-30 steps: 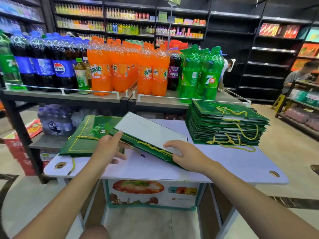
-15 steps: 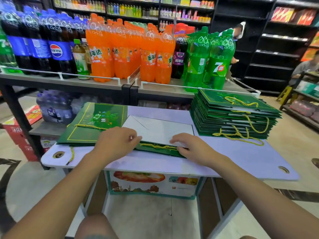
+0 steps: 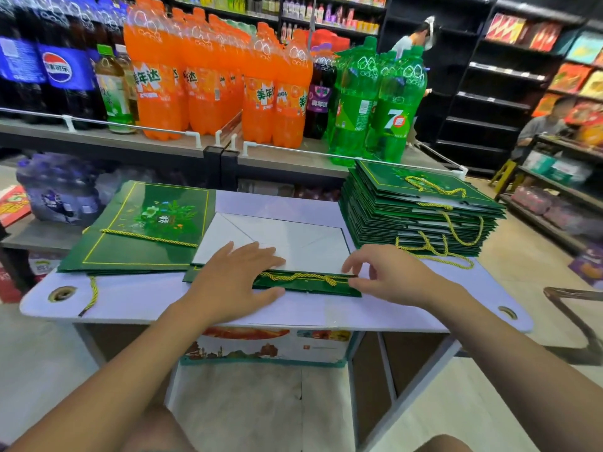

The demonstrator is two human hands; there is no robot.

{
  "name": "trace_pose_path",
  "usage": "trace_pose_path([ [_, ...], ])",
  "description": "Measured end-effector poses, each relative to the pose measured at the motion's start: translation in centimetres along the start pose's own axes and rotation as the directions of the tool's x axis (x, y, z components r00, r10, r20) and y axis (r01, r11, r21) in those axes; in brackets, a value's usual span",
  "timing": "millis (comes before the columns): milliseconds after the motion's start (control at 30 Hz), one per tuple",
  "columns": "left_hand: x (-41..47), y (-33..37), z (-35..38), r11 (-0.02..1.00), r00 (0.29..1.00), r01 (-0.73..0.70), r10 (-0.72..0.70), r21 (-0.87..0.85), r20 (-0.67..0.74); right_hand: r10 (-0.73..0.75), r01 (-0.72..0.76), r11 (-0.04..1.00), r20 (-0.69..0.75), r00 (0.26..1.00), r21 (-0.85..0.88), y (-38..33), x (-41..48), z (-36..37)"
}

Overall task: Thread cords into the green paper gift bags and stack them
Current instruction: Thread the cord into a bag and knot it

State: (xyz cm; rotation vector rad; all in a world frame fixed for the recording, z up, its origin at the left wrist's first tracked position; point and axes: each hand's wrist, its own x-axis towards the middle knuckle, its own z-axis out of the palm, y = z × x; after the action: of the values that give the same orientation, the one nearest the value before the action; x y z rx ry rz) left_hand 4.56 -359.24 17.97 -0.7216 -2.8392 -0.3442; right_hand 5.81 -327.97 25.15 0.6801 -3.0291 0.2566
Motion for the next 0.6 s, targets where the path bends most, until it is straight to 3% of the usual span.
trace_pose_path([
  [133, -0.3, 0.2, 0.1, 0.999, 0.997, -0.046, 0.045, -0.017, -0.070, 0.076, -0.073, 0.983, 0.013, 0.997, -0.168, 0.6, 0.1, 0.3],
  [267, -0.3, -0.2, 0.5, 0.977, 0.967, -0.211, 0.205, -0.027, -0.148, 0.134, -0.125, 0.981, 0.048, 0.990, -0.150, 0.8, -0.1, 1.0],
  [400, -0.2, -0.2, 0.4, 0.980, 0.978, -0.192, 0.188, -0.041, -0.091, 0.151, -0.126, 0.982, 0.177, 0.973, -0.141, -0.2, -0.2, -1.0],
  [467, -0.2, -0.1, 0.4, 0.980, 0.978, -0.194, 0.190, -0.036, -0.085, 0.144, -0.155, 0.987, 0.200, 0.969, 0.044, -1.1, 0.1, -2.4],
  [533, -0.3, 0.1, 0.4, 0.981, 0.980, -0.191, 0.189, -0.030, -0.070, 0.109, -0.181, 0.919, 0.216, 0.970, 0.351, -2.2, 0.5, -3.4],
  [567, -0.3, 0.1, 0.3, 0.981, 0.980, -0.189, 0.187, -0.031, -0.065, 0.076, -0.178, 0.821, 0.204, 0.976, 0.542, -2.9, 0.7, -3.7],
  [600, -0.3, 0.1, 0.2, 0.981, 0.980, -0.189, 0.187, -0.032, -0.063, 0.050, -0.158, 0.634, 0.164, 0.985, 0.757, -3.6, 1.0, -3.7],
])
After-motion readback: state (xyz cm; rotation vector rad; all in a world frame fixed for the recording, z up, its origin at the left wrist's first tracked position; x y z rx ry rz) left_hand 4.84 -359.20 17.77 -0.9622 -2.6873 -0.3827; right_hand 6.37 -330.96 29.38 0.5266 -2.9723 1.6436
